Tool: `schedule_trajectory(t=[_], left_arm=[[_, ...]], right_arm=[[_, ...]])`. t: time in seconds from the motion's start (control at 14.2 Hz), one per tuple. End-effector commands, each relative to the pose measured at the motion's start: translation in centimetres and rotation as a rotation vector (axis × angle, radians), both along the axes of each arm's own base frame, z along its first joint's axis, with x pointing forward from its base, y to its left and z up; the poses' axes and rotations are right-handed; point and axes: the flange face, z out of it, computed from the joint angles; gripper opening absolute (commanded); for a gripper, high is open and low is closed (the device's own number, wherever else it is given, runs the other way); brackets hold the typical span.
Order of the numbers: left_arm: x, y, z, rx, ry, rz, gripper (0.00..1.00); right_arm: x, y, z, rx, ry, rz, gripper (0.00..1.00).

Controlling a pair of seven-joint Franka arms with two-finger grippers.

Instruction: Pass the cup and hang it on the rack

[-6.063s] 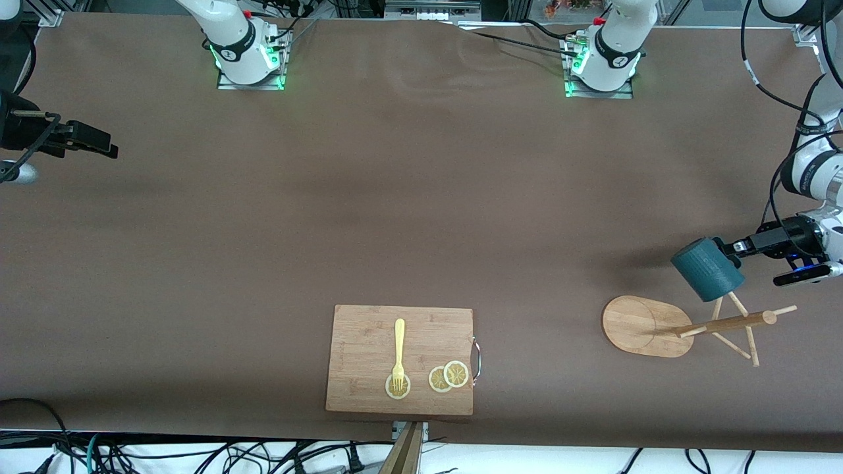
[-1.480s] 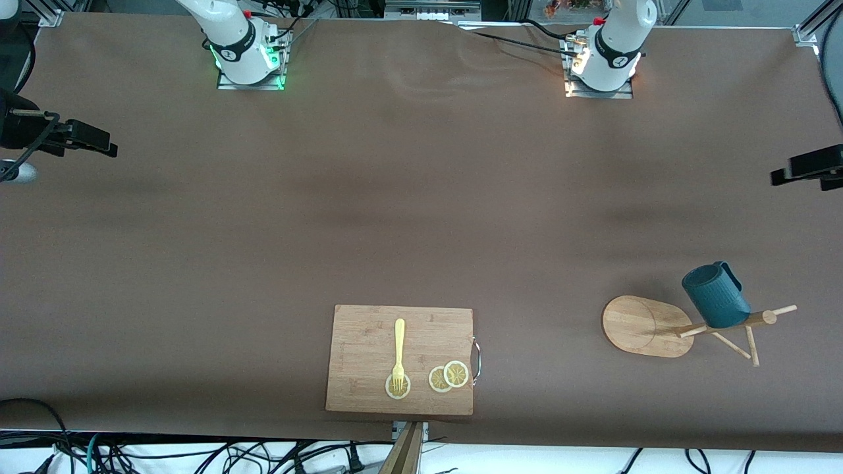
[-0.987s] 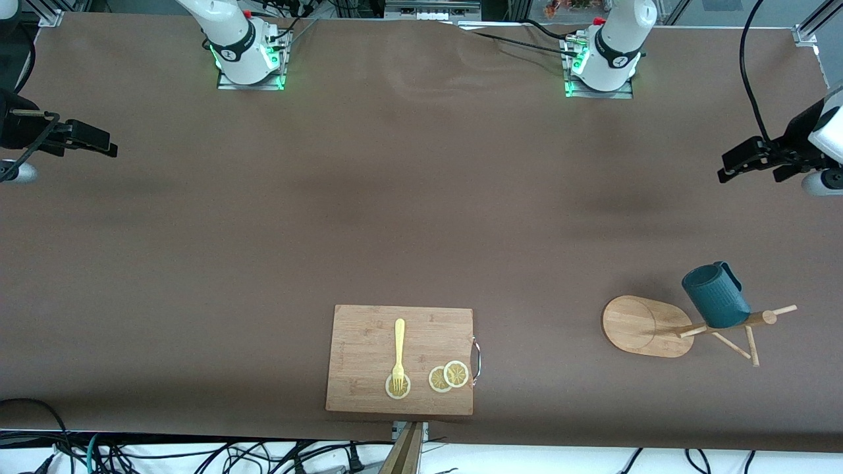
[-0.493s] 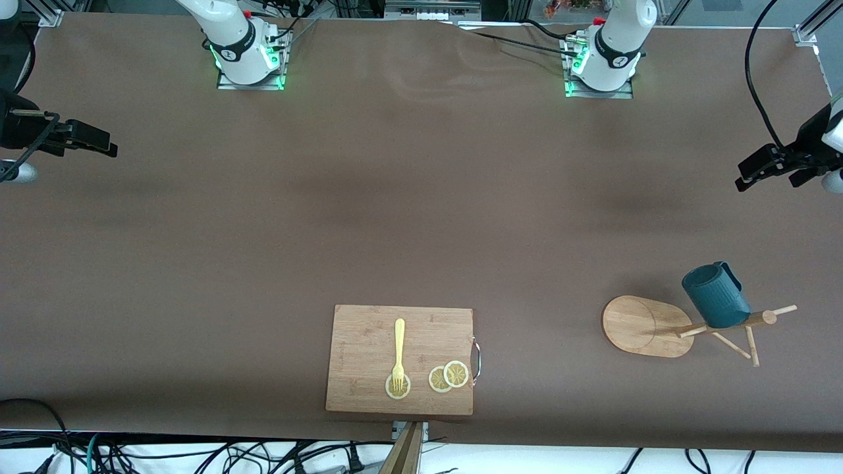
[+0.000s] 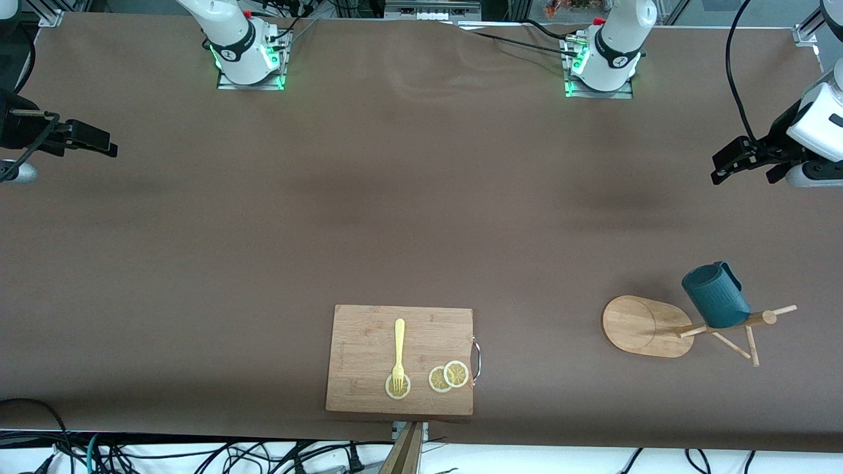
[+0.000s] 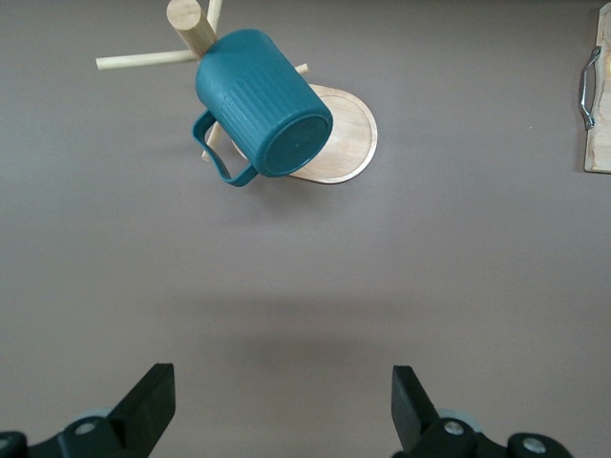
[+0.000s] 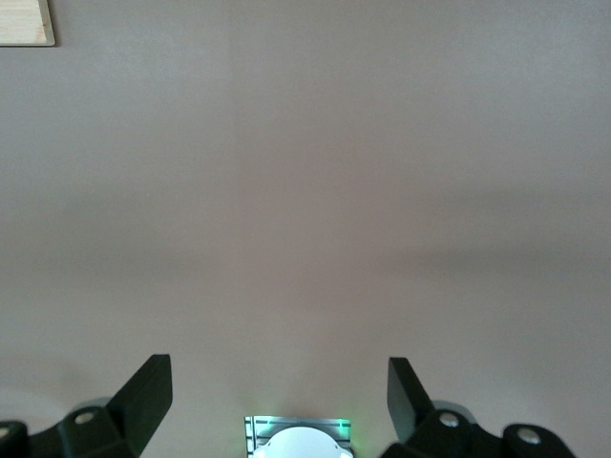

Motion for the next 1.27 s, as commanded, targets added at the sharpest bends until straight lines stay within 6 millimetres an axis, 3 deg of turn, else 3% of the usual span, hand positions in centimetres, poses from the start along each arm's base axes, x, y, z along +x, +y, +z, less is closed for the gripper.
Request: schedule_trajectory(t=[0.0, 0.21, 1.2], left_arm=[[0.3, 0.9, 1.3, 0.036, -0.011, 0.017, 1.0], [0.3, 1.4, 2.1, 0.035, -0.016, 0.024, 1.0], [0.2, 2.0, 2.1, -0.011, -0.016, 0.039, 1.0]], right_arm=[[0.1, -0.2, 0.4, 0.006, 0.007, 0.008, 1.0], [0.1, -0.2, 0.4, 0.006, 0.007, 0.008, 1.0], [0.1, -0.2, 0.4, 0.006, 0.007, 0.008, 1.0]])
